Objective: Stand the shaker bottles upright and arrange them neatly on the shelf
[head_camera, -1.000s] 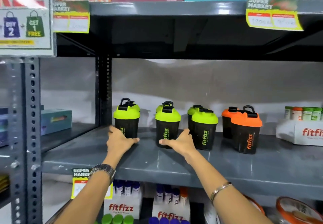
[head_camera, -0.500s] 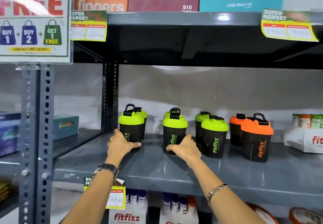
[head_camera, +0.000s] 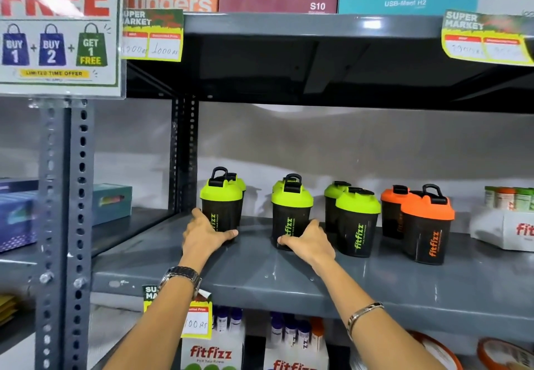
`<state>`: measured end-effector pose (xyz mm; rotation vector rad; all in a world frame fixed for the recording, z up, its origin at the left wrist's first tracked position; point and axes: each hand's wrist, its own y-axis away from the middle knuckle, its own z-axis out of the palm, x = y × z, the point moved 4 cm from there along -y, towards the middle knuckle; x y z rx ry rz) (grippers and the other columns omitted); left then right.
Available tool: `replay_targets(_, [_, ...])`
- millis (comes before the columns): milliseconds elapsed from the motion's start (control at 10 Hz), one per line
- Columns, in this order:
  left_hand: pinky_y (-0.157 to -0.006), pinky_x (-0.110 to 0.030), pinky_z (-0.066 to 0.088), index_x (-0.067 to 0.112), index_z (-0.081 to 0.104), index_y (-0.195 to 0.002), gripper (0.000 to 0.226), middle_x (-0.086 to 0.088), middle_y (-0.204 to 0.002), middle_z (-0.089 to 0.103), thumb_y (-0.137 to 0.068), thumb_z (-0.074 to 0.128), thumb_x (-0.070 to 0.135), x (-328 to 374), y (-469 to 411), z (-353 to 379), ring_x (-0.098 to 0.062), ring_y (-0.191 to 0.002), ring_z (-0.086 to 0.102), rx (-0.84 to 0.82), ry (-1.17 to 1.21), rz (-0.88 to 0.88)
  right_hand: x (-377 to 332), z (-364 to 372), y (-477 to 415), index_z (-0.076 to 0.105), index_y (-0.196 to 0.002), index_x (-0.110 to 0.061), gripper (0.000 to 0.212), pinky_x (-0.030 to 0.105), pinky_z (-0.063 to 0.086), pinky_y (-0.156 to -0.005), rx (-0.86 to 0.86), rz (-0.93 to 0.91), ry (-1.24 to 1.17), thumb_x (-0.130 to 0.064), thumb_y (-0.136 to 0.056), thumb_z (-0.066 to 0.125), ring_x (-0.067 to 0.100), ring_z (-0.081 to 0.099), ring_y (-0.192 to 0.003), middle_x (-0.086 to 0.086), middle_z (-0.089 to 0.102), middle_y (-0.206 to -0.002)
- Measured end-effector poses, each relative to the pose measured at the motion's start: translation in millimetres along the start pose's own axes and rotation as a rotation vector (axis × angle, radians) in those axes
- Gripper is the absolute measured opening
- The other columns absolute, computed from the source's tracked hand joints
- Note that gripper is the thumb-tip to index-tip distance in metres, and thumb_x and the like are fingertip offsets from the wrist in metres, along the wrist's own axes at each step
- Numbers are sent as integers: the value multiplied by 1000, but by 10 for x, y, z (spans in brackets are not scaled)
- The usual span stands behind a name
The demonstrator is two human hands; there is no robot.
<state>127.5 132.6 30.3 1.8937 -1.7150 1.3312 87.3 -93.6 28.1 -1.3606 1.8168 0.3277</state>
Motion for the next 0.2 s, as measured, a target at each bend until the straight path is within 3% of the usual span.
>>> replay_targets(100, [-96, -42, 38, -2, 23, -135, 98, -22, -135, 44, -68, 83, 36, 34, 73, -35, -38, -121, 44, 3, 62, 13, 27, -25, 20, 38, -131, -8, 83, 44, 45, -100, -20, 1, -96, -42, -67, 79, 31, 50, -124, 12, 47, -135])
replay_targets(200, [-95, -46, 39, -1, 16, -142, 105, -23, -142, 34, -68, 83, 35, 124, 221, -98, -38, -125, 41, 135, 114, 105, 63, -130, 43, 36, -136, -9, 87, 44, 42, -103, 21, -40, -216, -40, -67, 80, 30, 46, -127, 13, 44, -137])
